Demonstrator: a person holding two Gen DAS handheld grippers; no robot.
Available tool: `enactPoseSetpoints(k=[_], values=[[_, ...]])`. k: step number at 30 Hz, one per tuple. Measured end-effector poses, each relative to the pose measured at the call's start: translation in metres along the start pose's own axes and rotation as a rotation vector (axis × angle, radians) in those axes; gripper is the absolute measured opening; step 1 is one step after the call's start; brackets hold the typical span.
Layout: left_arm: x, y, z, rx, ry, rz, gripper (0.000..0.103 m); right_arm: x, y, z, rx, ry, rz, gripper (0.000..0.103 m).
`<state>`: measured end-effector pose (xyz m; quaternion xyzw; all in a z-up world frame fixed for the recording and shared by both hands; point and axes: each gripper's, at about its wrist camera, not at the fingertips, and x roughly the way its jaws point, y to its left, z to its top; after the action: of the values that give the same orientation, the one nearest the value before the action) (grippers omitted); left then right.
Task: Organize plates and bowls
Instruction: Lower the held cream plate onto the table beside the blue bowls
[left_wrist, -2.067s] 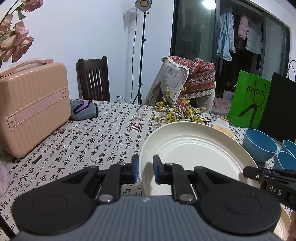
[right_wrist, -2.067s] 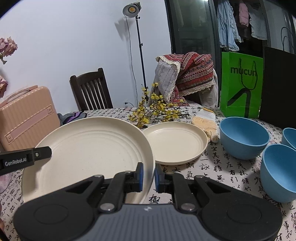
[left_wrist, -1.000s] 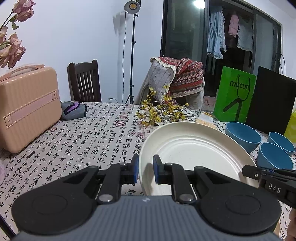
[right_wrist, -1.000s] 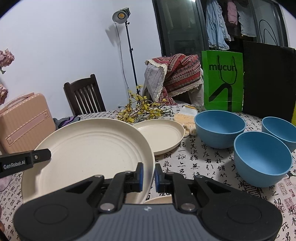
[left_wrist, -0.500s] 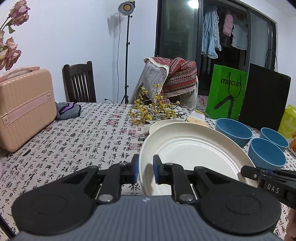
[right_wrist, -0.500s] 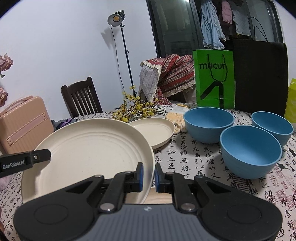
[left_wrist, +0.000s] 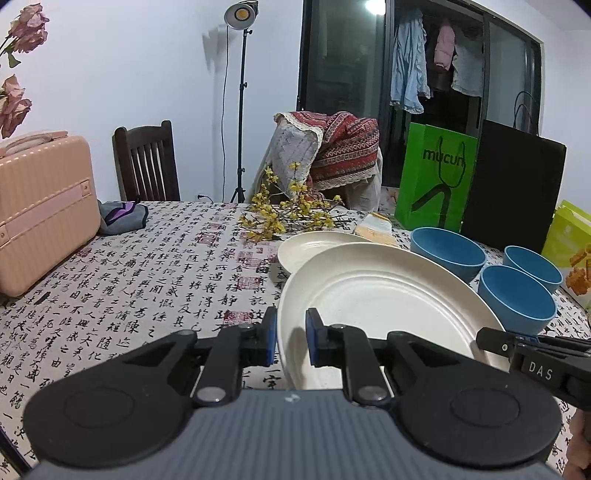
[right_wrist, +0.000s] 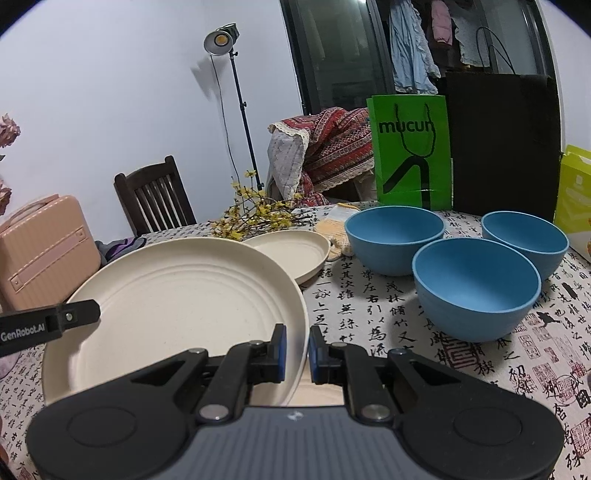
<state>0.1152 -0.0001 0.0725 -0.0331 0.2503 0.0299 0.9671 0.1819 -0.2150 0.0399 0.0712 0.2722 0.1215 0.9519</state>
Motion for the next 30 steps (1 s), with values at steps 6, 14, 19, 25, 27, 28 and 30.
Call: enactPoseSetpoints(k=[6,14,19,25,27,28,30], values=[[-0.001,-0.007,-0.005,0.007,0.006,-0.010,0.016,-0.003,-0.008,-0.005,0.010,0.001,-0.005,0.012],[-0.002,-0.015,-0.011,0.016,0.016,-0.021,0.016,-0.007,-0.018,-0.011,0.018,-0.001,-0.014,0.012],[-0.002,-0.020,-0.015,0.023,0.019,-0.032,0.016,-0.010,-0.024,-0.015,0.025,-0.001,-0.020,0.012],[-0.003,-0.025,-0.022,0.022,0.027,-0.047,0.016,-0.012,-0.032,-0.020,0.034,0.001,-0.027,0.012],[-0.003,-0.026,-0.025,0.019,0.031,-0.052,0.016,-0.013,-0.034,-0.023,0.034,0.001,-0.030,0.012],[-0.002,-0.027,-0.026,0.017,0.034,-0.056,0.016,-0.013,-0.034,-0.024,0.034,0.001,-0.032,0.012],[-0.002,-0.027,-0.028,0.015,0.040,-0.063,0.016,-0.015,-0.036,-0.026,0.032,0.001,-0.037,0.012]])
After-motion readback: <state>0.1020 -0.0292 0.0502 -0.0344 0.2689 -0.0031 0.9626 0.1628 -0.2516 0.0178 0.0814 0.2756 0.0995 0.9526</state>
